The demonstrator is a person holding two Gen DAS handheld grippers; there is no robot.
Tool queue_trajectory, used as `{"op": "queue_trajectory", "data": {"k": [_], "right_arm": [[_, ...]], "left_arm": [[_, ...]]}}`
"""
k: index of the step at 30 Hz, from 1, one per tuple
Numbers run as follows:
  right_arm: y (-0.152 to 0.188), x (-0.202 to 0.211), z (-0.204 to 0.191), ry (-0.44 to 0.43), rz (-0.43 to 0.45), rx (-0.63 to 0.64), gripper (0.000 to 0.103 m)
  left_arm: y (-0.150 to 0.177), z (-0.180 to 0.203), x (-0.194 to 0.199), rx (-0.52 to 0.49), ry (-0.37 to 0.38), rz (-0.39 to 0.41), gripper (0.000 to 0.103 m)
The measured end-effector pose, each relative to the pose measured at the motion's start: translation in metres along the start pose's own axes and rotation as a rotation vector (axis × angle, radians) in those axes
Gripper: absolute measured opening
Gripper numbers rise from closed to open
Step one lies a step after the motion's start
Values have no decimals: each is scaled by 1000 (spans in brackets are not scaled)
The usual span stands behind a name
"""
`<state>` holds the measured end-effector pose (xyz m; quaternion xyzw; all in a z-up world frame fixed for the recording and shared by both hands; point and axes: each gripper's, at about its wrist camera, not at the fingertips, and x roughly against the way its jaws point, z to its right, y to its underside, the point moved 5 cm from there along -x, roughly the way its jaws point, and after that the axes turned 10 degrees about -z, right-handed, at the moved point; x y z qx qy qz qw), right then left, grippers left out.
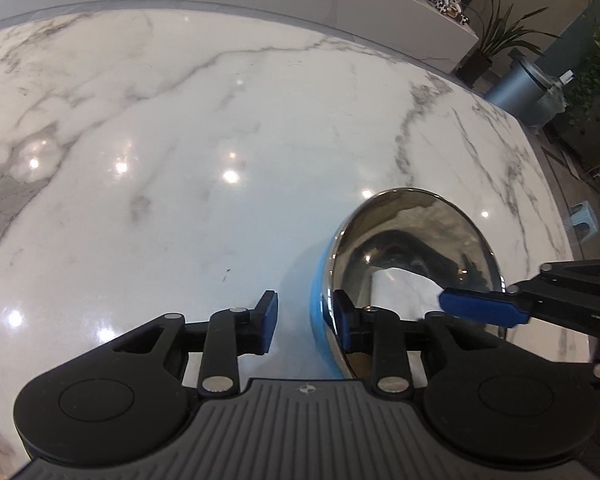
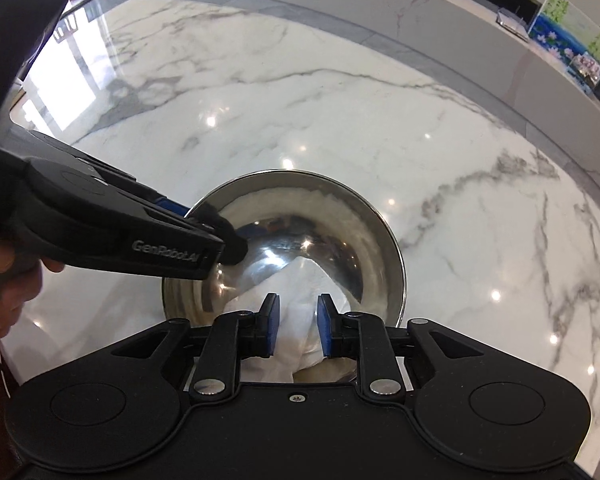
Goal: Clean bowl
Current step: 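Lower the bowl toward the table with the left gripper while the right gripper wipes inside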
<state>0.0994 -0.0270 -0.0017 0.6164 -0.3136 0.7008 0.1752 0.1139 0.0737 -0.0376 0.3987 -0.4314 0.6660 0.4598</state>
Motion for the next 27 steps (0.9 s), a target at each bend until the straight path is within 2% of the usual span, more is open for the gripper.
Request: {"op": "queue_trajectory", "data": {"k": [3, 6, 8, 12, 23, 27], "right_arm": [[3, -4, 0, -3, -23, -25, 37], [6, -8, 0, -8, -40, -41, 35], [8, -10, -3, -8, -37, -48, 28], [8, -11, -6, 10, -11, -61, 14], [-3, -6, 0, 140, 56, -63, 9], [-8, -8, 3, 152, 64, -54, 9]], "left_arm": [[0, 2, -1, -17, 8, 0, 28], [1, 5, 0, -43, 10, 6, 22], [2, 6, 2, -60, 17, 7, 17], [4, 7, 1, -84, 14, -2, 14], [6, 4, 1, -95, 19, -14, 14], [8, 3, 1, -96, 10, -12, 14]]}}
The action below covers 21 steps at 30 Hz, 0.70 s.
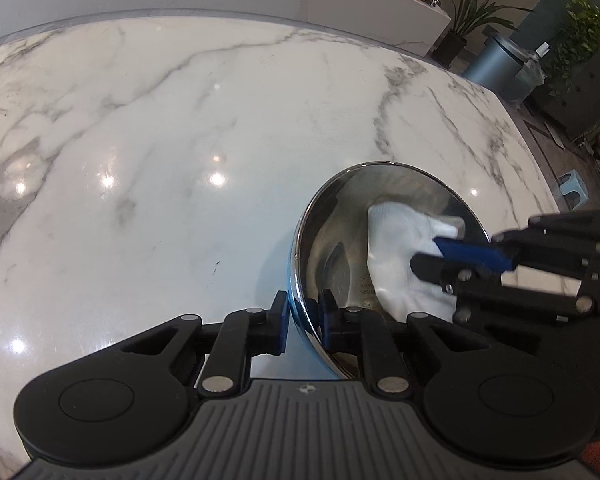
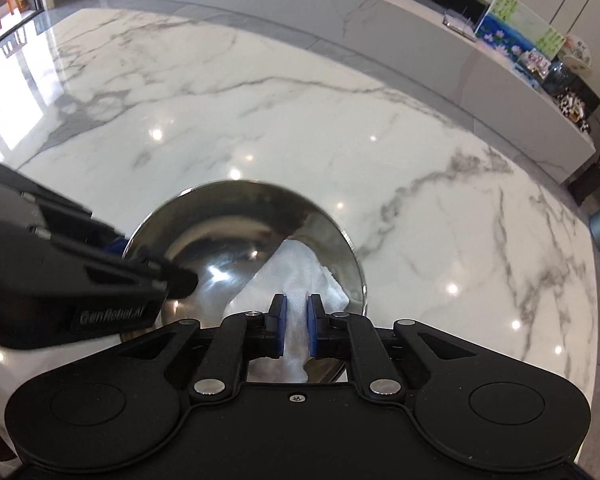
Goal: Clean bowl
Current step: 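Lower the bowl toward the table with the left gripper while the right gripper wipes inside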
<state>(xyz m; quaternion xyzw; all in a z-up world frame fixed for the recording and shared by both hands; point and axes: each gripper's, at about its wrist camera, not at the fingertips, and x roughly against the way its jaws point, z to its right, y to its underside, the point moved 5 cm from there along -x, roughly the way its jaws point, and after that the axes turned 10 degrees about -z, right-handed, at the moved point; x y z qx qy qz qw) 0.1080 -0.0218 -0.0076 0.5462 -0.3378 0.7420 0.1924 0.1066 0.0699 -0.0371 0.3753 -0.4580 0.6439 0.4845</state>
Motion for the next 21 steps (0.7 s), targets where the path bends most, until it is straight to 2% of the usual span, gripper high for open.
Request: {"op": "queue_trajectory", "data": {"k": [3, 7, 14, 17, 21], "right_arm": [[-2, -4, 1, 3, 0, 1, 9], [0, -10, 2, -36, -6, -32, 10], [3, -8, -2, -200, -16, -91, 10], [3, -8, -3, -215, -21, -92, 10], [5, -8, -9, -169, -41, -22, 9]], "left_arm": [[0, 0, 0, -3, 9, 12, 15], [0, -3, 0, 17, 42, 16, 16], [1, -4, -2, 33, 44, 3, 15], [1, -4, -2, 36, 45, 2, 15], [2, -2, -1, 19, 33, 8, 15]]}}
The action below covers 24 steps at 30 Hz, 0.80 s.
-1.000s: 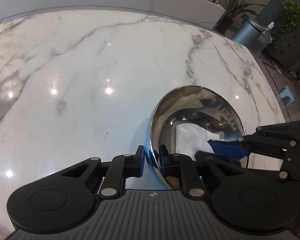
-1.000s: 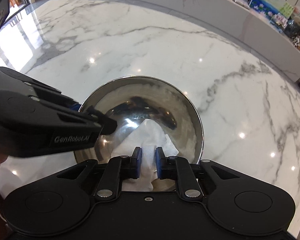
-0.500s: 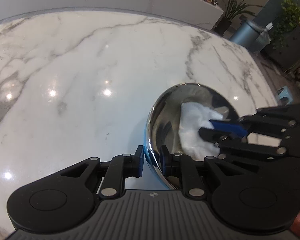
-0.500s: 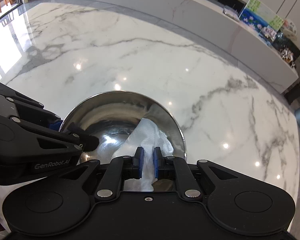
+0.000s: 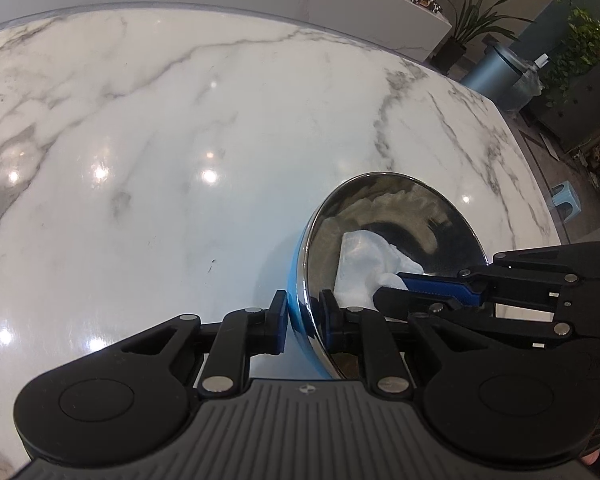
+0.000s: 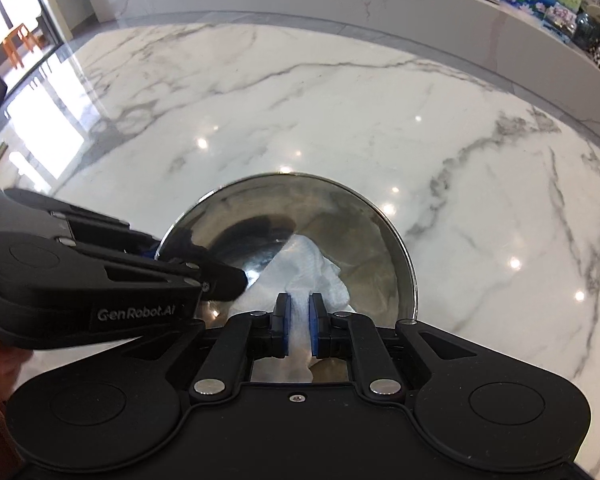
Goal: Clean bowl
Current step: 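Lower the bowl toward the table with the left gripper while the right gripper wipes inside, then wipe the towel across the bowl bottom with the right gripper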
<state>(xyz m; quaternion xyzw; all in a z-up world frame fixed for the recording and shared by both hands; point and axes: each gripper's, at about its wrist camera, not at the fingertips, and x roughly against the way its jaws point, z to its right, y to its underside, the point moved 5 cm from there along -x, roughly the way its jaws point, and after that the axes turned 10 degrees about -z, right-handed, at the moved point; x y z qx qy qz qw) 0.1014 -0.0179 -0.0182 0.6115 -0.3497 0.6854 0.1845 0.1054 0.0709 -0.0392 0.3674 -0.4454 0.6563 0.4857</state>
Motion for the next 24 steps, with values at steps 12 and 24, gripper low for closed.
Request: {"op": "queue_trajectory", "data": {"k": [12, 24], "right_arm": [[8, 9, -2, 186, -6, 138, 8], [4, 15, -14, 67, 6, 63, 38]], "left_arm": [[1, 2, 2, -14, -18, 3, 15], [-1, 1, 0, -3, -9, -5, 15]]}}
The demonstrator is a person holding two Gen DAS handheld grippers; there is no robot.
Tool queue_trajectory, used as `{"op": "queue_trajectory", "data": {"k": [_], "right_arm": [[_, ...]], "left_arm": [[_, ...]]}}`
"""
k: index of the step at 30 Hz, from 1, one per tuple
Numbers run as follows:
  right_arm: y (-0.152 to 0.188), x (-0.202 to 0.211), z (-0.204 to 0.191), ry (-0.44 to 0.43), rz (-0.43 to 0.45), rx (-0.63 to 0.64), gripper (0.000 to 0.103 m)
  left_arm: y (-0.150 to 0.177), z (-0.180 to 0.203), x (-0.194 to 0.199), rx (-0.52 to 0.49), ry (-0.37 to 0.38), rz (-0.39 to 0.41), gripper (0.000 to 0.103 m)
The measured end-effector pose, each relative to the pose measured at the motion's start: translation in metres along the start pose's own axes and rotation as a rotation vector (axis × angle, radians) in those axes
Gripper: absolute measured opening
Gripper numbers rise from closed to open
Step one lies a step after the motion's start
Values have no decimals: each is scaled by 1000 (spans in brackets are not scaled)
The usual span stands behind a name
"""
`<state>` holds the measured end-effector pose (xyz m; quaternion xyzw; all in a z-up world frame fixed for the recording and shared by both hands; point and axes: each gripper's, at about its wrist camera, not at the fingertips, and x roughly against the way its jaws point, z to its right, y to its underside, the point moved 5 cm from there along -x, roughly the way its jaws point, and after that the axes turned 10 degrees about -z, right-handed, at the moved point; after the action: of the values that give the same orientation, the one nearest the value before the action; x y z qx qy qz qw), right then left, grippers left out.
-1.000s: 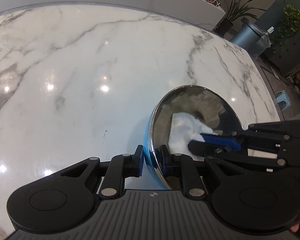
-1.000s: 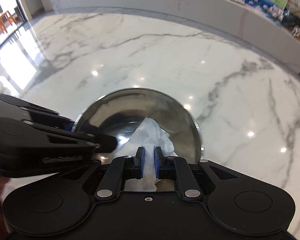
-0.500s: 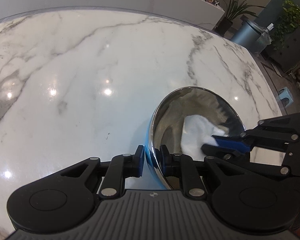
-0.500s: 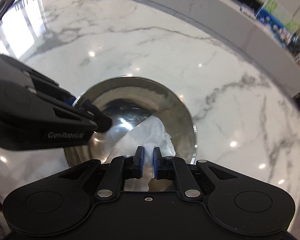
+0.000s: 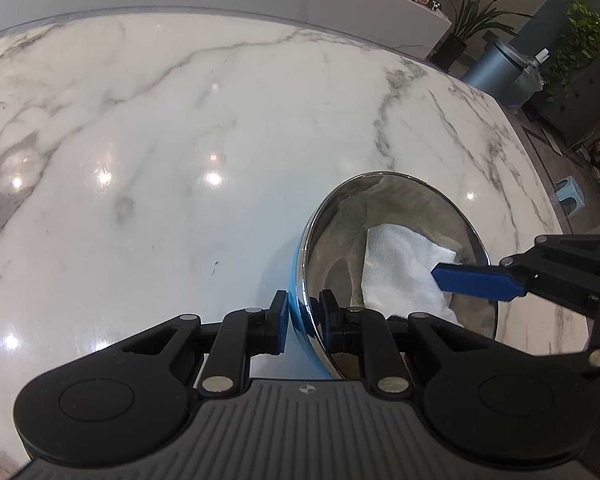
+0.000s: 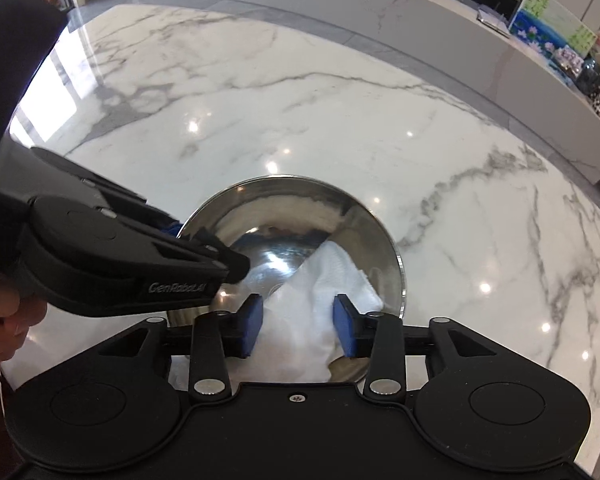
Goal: Clean bowl
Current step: 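Wipe the towel across the bowl bottom with the right gripper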
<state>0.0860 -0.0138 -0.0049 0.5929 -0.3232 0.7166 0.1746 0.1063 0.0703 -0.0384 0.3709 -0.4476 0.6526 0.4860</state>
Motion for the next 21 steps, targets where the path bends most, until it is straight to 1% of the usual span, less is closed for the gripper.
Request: {"op": "queue_trajectory", "data": {"k": [11, 19, 20, 21], "right_arm": [[3, -10, -6, 33, -21, 50, 37], [4, -9, -8, 81, -20, 74, 24], [4, -9, -8, 88, -20, 76, 22], [4, -8, -7, 95, -19, 78, 17]], "left_arm": [[0, 2, 0, -31, -17, 7, 15], [1, 3, 1, -44, -28, 14, 15], [1, 3, 1, -46, -30, 15, 15], [1, 3, 1, -48, -32, 16, 15]]}}
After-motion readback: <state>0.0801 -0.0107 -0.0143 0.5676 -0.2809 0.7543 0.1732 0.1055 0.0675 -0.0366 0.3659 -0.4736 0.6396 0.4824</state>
